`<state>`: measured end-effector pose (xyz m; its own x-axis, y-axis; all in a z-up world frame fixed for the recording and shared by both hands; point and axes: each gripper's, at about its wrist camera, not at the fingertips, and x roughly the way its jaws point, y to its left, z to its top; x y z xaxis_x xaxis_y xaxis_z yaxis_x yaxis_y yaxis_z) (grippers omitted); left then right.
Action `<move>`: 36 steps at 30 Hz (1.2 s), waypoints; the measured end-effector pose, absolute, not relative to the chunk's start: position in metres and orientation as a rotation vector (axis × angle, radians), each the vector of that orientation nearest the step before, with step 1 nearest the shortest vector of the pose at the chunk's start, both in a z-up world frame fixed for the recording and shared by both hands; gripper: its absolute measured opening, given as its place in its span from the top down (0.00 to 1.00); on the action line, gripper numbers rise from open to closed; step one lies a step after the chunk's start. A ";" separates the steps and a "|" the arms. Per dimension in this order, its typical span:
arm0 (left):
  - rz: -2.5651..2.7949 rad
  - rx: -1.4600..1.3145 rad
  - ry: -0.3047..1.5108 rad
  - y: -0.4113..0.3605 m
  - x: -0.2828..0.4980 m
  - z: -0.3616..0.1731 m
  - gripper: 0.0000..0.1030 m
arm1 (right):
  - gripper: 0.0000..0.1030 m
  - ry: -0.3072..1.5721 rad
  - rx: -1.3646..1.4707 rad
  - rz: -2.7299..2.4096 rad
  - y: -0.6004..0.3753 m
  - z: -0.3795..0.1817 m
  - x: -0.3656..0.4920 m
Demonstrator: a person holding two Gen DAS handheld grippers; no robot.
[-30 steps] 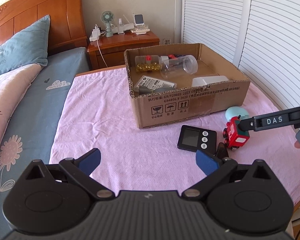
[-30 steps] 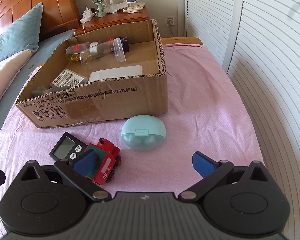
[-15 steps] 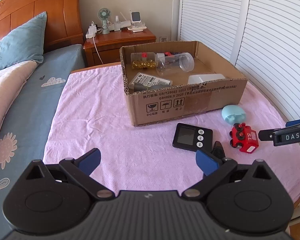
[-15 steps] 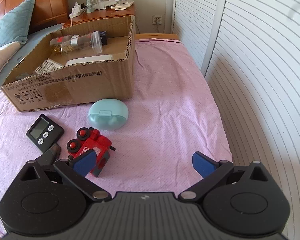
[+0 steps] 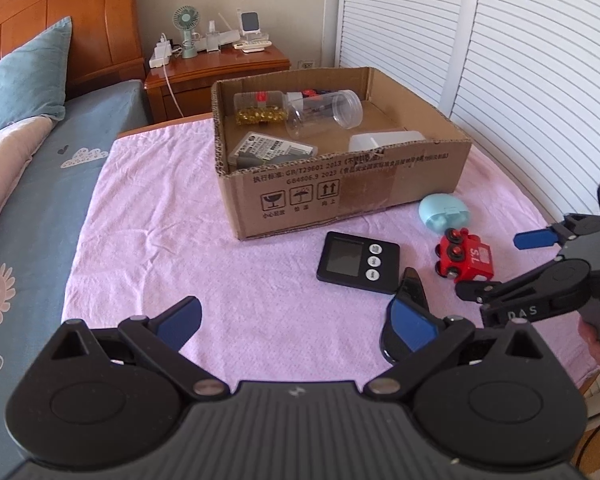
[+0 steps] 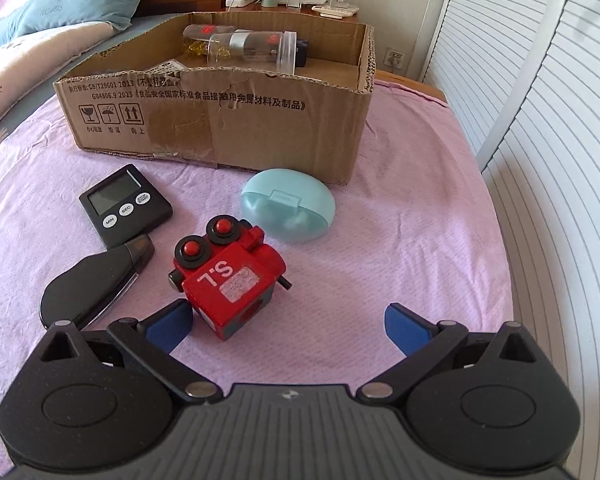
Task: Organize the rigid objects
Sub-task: 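Move the right tool to the red toy train while the left tool grasps the black oval object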
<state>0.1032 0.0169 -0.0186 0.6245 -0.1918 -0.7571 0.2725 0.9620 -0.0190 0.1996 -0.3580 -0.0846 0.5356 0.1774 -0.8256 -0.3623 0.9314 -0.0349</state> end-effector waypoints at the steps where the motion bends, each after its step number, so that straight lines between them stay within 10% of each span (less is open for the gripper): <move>1: -0.289 0.098 0.866 0.014 0.103 -0.020 0.02 | 0.00 0.955 -0.198 0.331 -0.358 -0.086 0.202; 36: -0.205 0.106 0.995 0.021 0.134 -0.079 0.02 | 0.00 0.890 -0.183 0.419 -0.370 -0.093 0.197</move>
